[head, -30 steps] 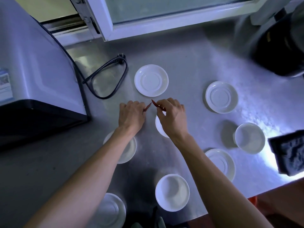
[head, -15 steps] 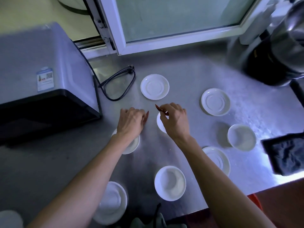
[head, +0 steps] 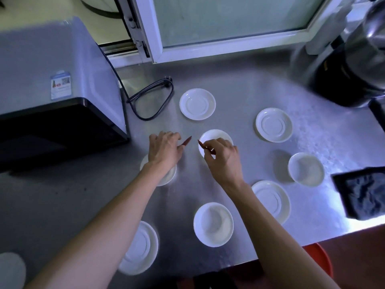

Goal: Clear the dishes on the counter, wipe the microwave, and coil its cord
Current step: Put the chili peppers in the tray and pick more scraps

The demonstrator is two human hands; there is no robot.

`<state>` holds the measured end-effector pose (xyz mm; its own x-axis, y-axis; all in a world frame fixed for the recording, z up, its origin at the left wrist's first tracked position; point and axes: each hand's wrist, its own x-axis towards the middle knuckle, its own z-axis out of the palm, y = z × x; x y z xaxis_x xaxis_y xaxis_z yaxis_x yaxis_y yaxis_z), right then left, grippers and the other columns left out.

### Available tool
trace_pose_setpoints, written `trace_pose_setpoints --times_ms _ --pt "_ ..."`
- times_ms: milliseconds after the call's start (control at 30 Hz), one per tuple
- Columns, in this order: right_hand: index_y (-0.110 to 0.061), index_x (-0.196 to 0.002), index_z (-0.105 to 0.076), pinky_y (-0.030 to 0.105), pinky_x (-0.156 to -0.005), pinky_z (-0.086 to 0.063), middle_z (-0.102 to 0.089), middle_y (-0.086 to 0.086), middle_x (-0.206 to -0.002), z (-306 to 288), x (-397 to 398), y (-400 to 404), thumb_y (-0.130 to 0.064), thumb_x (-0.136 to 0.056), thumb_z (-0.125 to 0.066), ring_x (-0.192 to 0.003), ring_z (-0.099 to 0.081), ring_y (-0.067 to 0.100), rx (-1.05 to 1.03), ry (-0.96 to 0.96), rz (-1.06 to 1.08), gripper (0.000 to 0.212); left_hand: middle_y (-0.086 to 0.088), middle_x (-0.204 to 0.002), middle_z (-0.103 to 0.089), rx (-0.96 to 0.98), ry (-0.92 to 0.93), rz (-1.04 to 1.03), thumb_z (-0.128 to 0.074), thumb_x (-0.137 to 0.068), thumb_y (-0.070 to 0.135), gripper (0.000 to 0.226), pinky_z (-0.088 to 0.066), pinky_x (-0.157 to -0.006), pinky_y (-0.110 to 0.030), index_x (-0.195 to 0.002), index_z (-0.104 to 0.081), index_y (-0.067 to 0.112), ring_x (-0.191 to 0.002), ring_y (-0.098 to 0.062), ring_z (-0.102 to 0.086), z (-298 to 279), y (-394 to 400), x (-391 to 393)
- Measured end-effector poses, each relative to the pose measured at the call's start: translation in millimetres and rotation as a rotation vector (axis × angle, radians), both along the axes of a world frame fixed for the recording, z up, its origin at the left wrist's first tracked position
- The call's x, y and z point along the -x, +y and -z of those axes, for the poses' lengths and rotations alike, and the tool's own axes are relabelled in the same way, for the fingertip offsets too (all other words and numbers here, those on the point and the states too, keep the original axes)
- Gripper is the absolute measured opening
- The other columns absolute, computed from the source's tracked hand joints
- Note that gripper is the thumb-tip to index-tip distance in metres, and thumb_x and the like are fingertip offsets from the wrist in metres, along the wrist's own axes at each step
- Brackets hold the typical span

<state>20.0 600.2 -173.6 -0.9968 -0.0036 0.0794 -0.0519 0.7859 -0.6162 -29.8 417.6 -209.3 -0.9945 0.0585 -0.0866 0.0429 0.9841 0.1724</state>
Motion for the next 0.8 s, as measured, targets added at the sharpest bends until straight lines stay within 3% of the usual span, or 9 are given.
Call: trace_pose_setpoints --times_ms 133,400,567,800 --pt "-0.013 -0.094 -0.074 0.046 -0.080 -0.048 -0.071 0.004 -0.088 5.2 8.3 -1.4 -0.011 -0.091 -0.066 -0.085 -0.063 0.029 0.032 -0.014 -0.002 0.009 0.006 -0.107 -0.066 0.053 -0.083 -0.010 -0.055 -0.093 0.038 0.021 -0.035 -0.091 -0.039 -0.106 -0.064 0.024 -0.107 -0.022 -0.055 10.6 12.2 14.7" --pt "-0.014 -0.094 -0.073 0.048 -0.080 -0.049 -0.070 0.002 -0.089 13.3 23.7 -2.5 -0.014 -0.092 -0.065 -0.085 -0.063 0.026 0.058 -0.047 0.005 0.009 0.003 -0.100 -0.059 0.207 -0.216 0.069 -0.043 -0.100 0.031 0.017 -0.033 -0.086 -0.038 -0.097 -0.058 0.025 -0.098 -0.021 -0.052 32.5 17.5 26.1" --pt "-0.013 -0.094 -0.073 0.049 -0.080 -0.049 -0.071 0.002 -0.089 14.9 28.9 -1.5 -0.015 -0.093 -0.065 -0.085 -0.063 0.027 0.056 -0.061 0.004 0.009 0.004 -0.093 -0.060 0.169 -0.210 0.088 -0.035 -0.100 0.022 0.022 -0.029 -0.084 -0.038 -0.083 -0.050 0.026 -0.093 -0.021 -0.052 26.4 17.0 32.0" --pt "-0.016 -0.095 -0.072 0.040 -0.083 -0.042 -0.068 -0.001 -0.088 1.0 35.5 1.9 -0.011 -0.090 -0.064 -0.086 -0.061 0.025 0.056 -0.060 0.020 0.011 0.005 -0.083 -0.067 -0.009 -0.048 0.067 -0.053 -0.091 0.015 0.017 -0.031 -0.087 -0.037 -0.087 -0.068 0.024 -0.087 -0.020 -0.058 -2.8 11.7 26.0"
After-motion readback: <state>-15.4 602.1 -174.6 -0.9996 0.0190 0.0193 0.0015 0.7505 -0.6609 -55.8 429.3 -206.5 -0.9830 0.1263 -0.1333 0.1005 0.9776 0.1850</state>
